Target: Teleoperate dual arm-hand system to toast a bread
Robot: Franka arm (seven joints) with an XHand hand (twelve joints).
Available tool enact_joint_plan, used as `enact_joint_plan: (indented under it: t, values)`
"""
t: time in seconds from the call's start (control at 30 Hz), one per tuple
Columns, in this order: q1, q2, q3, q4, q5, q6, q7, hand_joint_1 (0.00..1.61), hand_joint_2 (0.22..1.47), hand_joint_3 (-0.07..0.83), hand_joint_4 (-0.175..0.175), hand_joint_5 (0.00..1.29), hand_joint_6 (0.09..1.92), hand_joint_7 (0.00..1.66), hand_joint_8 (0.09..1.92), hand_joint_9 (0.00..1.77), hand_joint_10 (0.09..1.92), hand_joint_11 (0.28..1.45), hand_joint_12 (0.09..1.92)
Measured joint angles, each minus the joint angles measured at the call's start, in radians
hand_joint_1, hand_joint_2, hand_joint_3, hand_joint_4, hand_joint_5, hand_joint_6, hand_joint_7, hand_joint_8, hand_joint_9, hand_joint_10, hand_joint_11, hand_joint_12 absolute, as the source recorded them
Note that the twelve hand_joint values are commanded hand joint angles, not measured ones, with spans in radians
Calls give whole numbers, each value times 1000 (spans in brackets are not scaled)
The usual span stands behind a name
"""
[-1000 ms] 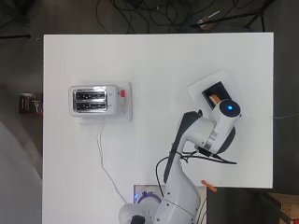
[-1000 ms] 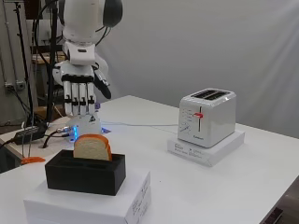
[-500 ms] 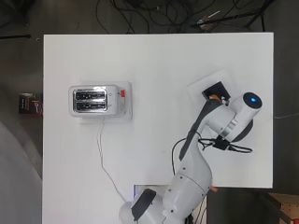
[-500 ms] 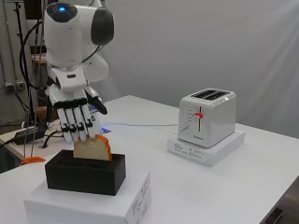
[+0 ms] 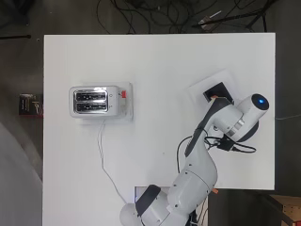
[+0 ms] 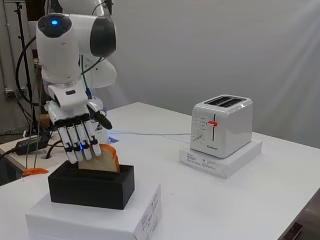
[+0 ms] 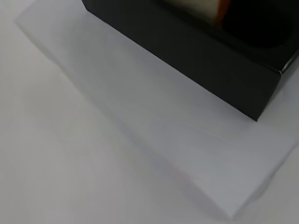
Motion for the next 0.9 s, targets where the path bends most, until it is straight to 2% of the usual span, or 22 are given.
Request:
enact_joint_plan:
  t: [0.23, 0.27, 0.3, 0.33, 0.37, 0.4, 0.43, 0.47, 0.53, 0.77, 0.9]
  values:
    - [-16, 41, 4, -15, 40, -15, -20, 317, 1103, 3, 42, 406, 87, 540, 87, 643, 87, 455, 87]
    - [-18, 40, 2, -25, 46, -16, -14, 414, 1135, 4, 59, 531, 87, 681, 87, 767, 87, 507, 87]
    - [-21, 40, -2, -33, 54, -16, -5, 733, 1118, 3, 0, 690, 389, 923, 202, 1035, 87, 640, 87]
    - [-22, 40, -6, -40, 58, -10, 4, 969, 1107, 3, -48, 776, 725, 1071, 384, 1232, 88, 744, 101]
    - [-22, 36, -7, -49, 58, 7, 9, 1104, 1111, 2, -81, 799, 962, 1131, 529, 1337, 92, 797, 130]
    - [-25, 24, -6, -68, 58, 34, 16, 1173, 1117, 2, -105, 799, 1109, 1156, 610, 1381, 87, 821, 145]
    - [-27, -1, -3, -100, 52, 74, 33, 1213, 1120, 1, -133, 793, 1181, 1175, 645, 1409, 87, 831, 155]
    - [-28, -22, 1, -128, 42, 107, 49, 1233, 1121, -1, -153, 789, 1210, 1186, 663, 1425, 87, 836, 162]
    - [-30, -77, 14, -180, 16, 166, 85, 1249, 1121, -1, -170, 784, 1220, 1196, 680, 1441, 87, 838, 167]
    - [-21, -198, 99, -200, -30, 204, 140, 1248, 1134, 0, -175, 749, 1241, 1176, 734, 1453, 87, 842, 195]
    - [-16, -327, 144, -238, -37, 277, 116, 1249, 1135, 1, -175, 752, 1214, 1165, 772, 1460, 87, 827, 222]
